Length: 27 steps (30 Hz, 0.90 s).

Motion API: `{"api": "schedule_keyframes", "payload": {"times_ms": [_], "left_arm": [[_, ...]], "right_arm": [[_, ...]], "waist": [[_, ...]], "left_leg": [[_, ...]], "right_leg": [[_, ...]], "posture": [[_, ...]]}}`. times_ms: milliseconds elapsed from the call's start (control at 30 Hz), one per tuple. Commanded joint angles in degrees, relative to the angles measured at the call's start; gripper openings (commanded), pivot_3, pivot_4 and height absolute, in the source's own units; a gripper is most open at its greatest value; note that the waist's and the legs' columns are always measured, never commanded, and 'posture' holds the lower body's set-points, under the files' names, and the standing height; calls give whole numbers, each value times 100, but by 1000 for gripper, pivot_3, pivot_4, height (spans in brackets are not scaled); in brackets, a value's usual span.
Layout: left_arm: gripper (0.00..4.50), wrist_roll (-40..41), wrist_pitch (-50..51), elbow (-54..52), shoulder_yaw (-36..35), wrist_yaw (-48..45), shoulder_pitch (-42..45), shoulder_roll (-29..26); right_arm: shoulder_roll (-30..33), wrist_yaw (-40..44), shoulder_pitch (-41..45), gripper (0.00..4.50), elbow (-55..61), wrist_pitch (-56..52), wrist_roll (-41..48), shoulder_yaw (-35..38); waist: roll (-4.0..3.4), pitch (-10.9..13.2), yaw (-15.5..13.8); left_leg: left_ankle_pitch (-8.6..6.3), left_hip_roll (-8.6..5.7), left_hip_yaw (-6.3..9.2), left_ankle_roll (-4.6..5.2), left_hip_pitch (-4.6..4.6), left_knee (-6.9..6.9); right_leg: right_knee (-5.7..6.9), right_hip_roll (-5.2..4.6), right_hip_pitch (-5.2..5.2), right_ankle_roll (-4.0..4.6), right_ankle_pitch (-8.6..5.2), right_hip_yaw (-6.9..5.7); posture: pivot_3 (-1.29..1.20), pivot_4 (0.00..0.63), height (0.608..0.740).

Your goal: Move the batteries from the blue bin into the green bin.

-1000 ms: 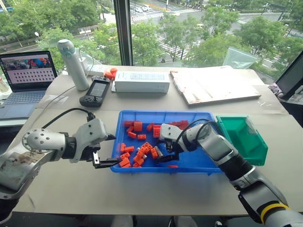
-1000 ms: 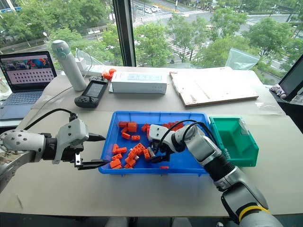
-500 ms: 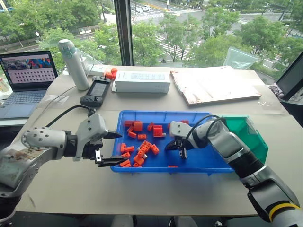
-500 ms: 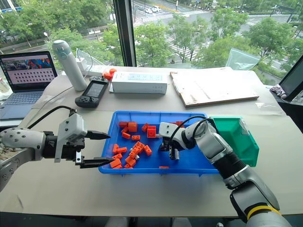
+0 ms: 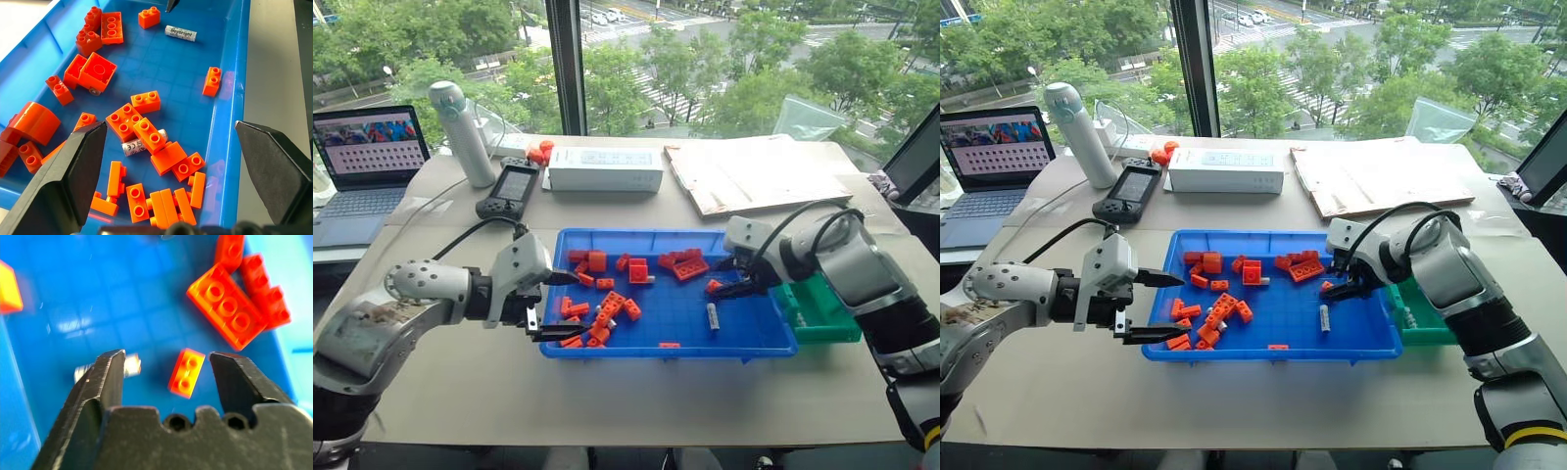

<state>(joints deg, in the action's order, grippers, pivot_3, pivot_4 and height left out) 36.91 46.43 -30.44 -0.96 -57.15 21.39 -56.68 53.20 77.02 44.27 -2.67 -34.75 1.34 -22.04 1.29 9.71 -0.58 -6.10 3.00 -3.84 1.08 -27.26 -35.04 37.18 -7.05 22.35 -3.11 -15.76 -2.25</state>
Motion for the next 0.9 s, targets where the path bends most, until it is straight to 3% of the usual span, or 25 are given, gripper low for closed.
{"api": "schedule_keyframes", "payload": {"times_ms": [33,433,900], "left_arm": [[4500,-28,-88,-65,-54,-24,2,-23],[4500,-12,4,-193,-156,7,-170,-143],[4500,8,6,-162,-155,-66,-104,-295]], "right_arm": [[31,312,-21,3554,376,98,69,-50],[-341,264,-300,3554,595,332,-50,-275],[-996,-456,-338,3554,-19,827,-350,-274]], "waist": [[0,0,22],[0,0,-9],[0,0,-6]], "left_leg": [[0,0,0,0,0,1],[0,0,2,0,0,-4],[0,0,2,0,1,-4]], "right_leg": [[0,0,1,0,0,1],[1,0,-1,-1,0,0],[1,0,-2,-1,0,-1]], "posture": [[0,150,730],[0,150,730],[0,150,730]]}}
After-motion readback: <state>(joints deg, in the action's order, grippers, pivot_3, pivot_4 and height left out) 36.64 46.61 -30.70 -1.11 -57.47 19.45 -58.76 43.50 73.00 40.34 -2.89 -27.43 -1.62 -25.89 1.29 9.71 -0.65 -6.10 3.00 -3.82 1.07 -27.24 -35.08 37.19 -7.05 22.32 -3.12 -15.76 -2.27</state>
